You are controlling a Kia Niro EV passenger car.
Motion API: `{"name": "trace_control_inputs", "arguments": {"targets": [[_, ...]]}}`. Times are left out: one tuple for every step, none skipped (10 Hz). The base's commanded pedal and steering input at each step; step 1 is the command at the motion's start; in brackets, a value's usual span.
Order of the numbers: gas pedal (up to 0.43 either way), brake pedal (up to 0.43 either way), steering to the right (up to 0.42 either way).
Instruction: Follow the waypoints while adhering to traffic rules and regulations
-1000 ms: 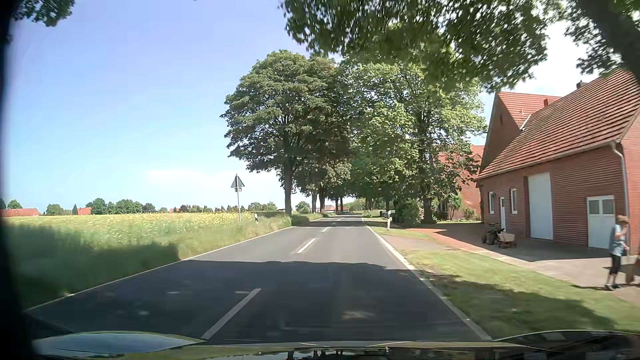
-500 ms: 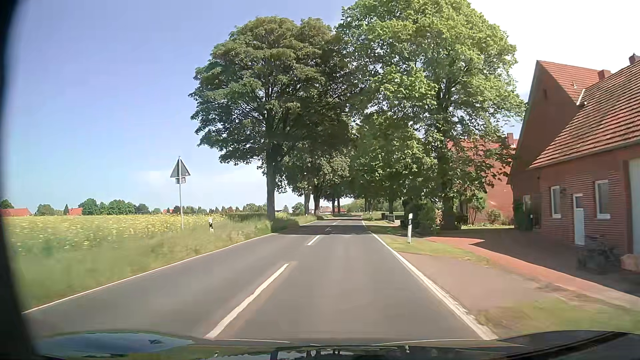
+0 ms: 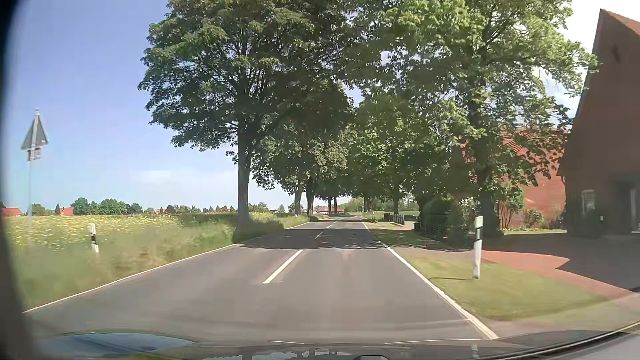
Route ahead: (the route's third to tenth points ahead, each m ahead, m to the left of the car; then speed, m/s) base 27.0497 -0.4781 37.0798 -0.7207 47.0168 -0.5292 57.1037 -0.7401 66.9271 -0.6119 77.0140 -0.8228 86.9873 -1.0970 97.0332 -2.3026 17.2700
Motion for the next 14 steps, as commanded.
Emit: {"name": "trace_control_inputs", "arguments": {"targets": [[0.189,0.000,0.003],[0.189,0.000,0.002],[0.189,0.000,0.003],[0.189,0.000,0.002],[0.189,0.000,0.003],[0.189,0.000,0.003],[0.189,0.000,0.002],[0.189,0.000,0.002],[0.189,0.000,0.002],[0.189,0.000,0.001],[0.189,0.000,0.001],[0.189,0.000,0.001],[0.189,0.000,0.001],[0.189,0.000,0.001]]}}
